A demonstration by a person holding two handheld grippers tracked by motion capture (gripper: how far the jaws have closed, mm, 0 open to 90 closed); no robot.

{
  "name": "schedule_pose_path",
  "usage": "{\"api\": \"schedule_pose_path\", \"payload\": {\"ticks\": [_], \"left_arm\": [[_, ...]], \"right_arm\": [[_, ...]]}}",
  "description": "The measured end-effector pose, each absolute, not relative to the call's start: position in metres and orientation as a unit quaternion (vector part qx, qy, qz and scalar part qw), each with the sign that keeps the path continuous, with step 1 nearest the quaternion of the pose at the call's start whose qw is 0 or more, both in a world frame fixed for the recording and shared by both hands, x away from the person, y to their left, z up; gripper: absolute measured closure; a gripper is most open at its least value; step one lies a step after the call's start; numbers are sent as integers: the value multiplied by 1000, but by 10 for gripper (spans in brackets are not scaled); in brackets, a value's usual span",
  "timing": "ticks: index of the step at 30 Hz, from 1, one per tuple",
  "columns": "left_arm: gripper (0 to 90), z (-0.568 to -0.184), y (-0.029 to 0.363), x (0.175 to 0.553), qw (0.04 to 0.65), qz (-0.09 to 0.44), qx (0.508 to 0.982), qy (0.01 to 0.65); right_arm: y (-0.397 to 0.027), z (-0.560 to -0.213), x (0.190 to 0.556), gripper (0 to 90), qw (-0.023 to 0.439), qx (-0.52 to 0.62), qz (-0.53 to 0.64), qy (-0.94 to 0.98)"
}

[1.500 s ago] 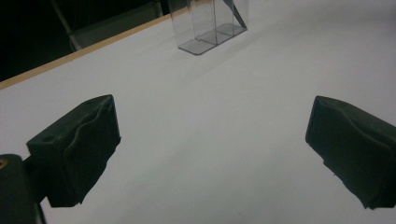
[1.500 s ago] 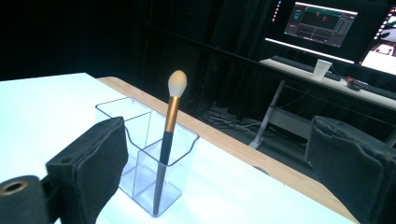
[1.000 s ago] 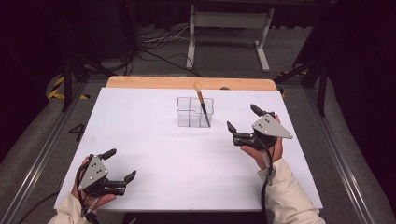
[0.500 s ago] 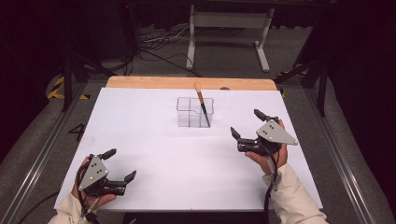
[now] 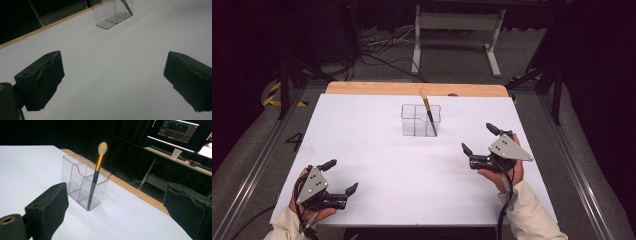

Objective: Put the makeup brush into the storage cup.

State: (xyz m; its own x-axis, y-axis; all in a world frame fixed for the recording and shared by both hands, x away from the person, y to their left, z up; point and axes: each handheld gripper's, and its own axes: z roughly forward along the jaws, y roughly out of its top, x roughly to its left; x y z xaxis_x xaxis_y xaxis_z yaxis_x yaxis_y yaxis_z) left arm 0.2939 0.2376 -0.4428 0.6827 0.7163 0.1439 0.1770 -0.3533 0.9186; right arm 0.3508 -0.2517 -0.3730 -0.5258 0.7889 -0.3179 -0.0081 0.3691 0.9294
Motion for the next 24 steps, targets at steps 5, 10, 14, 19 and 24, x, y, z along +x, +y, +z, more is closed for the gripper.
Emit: {"api": "schedule_pose_path", "payload": {"ticks": [5, 10, 14, 19, 24], "left_arm": [[36, -443, 238, 294, 489, 276, 776, 287], [36, -442, 238, 294, 490, 276, 775, 288], [36, -442, 238, 294, 490, 276, 775, 287], [36, -442, 238, 294, 491, 276, 775, 288], [36, -442, 238, 294, 491, 276, 775, 287]], "right_arm": [[-255, -377, 346, 67, 406, 267, 488, 725], [-257, -381, 343, 67, 405, 265, 484, 730], [-260, -384, 340, 67, 404, 264, 481, 732], [-263, -387, 338, 66, 404, 264, 481, 732], [-266, -388, 334, 65, 405, 261, 480, 734]]}}
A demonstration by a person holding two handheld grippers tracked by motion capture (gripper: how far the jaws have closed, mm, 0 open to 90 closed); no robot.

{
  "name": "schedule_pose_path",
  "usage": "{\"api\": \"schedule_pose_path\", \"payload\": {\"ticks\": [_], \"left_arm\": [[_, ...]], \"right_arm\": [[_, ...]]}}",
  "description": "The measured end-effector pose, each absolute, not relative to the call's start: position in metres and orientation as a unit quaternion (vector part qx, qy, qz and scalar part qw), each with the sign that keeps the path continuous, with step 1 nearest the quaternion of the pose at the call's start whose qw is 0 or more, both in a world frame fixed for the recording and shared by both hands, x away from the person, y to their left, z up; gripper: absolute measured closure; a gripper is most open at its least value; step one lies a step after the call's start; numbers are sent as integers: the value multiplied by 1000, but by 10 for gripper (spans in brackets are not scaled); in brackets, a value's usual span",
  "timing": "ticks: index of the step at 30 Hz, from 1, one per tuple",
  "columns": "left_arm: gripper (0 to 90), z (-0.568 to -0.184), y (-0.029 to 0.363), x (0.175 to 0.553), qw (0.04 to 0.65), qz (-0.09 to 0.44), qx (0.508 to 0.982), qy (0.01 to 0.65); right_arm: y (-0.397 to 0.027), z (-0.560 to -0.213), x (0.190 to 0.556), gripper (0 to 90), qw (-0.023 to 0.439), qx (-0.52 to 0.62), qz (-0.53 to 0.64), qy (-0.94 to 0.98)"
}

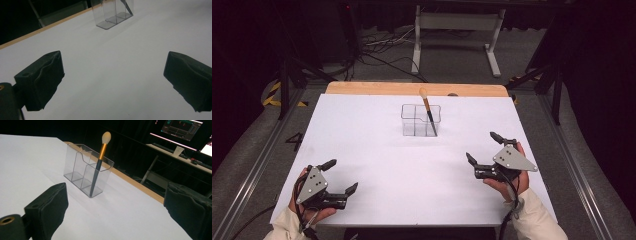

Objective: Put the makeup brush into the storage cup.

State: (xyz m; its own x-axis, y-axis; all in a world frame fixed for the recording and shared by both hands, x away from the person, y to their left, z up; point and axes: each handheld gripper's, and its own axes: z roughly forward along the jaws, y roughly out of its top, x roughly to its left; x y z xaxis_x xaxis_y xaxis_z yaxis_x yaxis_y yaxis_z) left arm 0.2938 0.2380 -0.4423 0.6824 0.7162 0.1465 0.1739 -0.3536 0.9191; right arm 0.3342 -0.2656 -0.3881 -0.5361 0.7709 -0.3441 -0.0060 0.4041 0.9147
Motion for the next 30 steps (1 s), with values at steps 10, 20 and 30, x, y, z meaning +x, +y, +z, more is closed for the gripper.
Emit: {"api": "schedule_pose_path", "payload": {"ticks": [10, 20, 30], "left_arm": [[34, -442, 238, 294, 492, 275, 774, 287], [32, -442, 239, 294, 493, 275, 775, 286], [30, -443, 238, 295, 493, 273, 776, 283]], "right_arm": [[-272, -394, 329, 64, 404, 258, 477, 737], [-281, -402, 324, 62, 402, 257, 471, 742], [-294, -410, 318, 60, 398, 257, 466, 747]]}}
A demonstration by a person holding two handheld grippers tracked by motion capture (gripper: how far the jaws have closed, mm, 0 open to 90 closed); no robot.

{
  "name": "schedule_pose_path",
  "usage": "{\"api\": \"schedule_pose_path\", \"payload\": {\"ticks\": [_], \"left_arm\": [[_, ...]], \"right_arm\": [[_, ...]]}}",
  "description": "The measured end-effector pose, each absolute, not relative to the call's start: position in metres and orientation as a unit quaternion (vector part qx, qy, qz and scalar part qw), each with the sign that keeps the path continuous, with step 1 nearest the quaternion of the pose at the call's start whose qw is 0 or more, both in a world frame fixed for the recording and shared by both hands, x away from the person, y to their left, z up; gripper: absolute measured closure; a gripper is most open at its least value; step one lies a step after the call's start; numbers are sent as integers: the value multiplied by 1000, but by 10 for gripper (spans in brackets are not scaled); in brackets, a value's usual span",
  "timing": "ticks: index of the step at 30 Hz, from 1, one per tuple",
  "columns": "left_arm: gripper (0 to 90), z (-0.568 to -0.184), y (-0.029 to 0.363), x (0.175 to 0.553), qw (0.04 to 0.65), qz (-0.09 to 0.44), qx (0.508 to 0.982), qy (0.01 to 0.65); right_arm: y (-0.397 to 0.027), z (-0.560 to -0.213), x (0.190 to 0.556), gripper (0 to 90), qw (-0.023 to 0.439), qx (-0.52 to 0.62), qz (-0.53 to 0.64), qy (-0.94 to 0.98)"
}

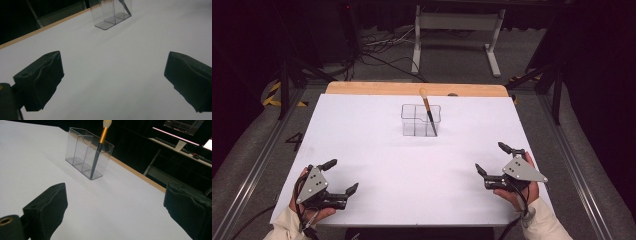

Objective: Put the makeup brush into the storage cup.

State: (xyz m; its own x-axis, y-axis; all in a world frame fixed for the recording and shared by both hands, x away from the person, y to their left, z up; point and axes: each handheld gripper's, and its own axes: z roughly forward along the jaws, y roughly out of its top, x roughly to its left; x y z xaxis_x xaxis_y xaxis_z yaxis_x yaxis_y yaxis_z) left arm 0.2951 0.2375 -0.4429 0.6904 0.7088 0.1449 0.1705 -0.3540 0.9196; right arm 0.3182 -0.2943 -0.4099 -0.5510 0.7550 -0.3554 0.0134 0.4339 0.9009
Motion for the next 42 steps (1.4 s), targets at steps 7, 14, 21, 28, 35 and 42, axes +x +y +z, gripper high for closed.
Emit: {"api": "schedule_pose_path", "payload": {"ticks": [7, 14, 21, 28, 35, 42], "left_arm": [[29, -443, 237, 296, 492, 272, 777, 283], [29, -444, 236, 297, 492, 272, 777, 282], [28, -443, 236, 297, 490, 271, 779, 283], [29, -443, 237, 296, 489, 274, 779, 282], [29, -443, 234, 296, 489, 273, 781, 277], [29, -443, 234, 295, 492, 271, 780, 276]], "right_arm": [[-306, -417, 315, 56, 396, 266, 460, 749], [-319, -426, 311, 54, 390, 276, 455, 752], [-331, -431, 307, 53, 386, 288, 458, 748], [-343, -437, 300, 53, 376, 308, 465, 740], [-342, -435, 299, 53, 371, 316, 472, 734], [-336, -434, 296, 53, 371, 316, 469, 737]]}}
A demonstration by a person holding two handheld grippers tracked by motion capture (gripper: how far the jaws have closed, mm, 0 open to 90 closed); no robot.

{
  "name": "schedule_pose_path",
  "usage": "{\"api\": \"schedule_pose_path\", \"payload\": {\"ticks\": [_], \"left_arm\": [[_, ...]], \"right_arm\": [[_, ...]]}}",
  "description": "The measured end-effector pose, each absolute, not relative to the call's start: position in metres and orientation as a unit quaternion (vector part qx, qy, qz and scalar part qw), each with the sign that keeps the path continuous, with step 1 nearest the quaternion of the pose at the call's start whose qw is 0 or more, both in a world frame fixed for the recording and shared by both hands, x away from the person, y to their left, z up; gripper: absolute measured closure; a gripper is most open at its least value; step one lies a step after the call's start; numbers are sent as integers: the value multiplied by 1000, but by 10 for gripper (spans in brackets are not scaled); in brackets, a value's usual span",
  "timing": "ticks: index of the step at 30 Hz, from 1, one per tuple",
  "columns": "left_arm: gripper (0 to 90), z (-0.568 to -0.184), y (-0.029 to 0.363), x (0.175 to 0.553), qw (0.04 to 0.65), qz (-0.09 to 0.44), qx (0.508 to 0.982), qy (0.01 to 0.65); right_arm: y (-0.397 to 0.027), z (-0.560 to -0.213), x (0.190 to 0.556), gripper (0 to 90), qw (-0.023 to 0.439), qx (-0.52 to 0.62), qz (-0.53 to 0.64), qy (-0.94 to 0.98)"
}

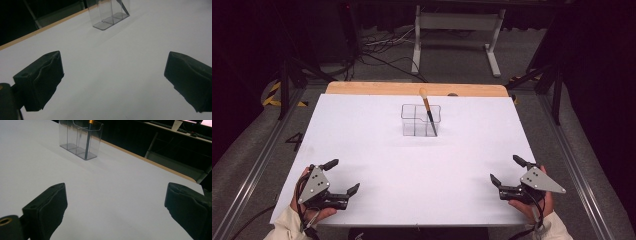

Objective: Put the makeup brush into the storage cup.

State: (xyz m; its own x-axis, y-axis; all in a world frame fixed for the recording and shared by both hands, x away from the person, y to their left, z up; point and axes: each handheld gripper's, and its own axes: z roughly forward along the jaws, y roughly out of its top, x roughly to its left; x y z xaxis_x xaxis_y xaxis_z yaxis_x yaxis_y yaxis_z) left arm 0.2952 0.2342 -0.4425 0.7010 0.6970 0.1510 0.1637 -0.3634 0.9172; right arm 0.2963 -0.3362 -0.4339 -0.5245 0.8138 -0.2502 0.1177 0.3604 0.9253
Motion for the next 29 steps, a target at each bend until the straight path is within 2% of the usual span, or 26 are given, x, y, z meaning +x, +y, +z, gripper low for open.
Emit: {"api": "schedule_pose_path", "payload": {"ticks": [29], "left_arm": [[33, -446, 235, 296, 480, 268, 787, 281]], "right_arm": [[-332, -434, 301, 58, 367, 320, 476, 732]]}}
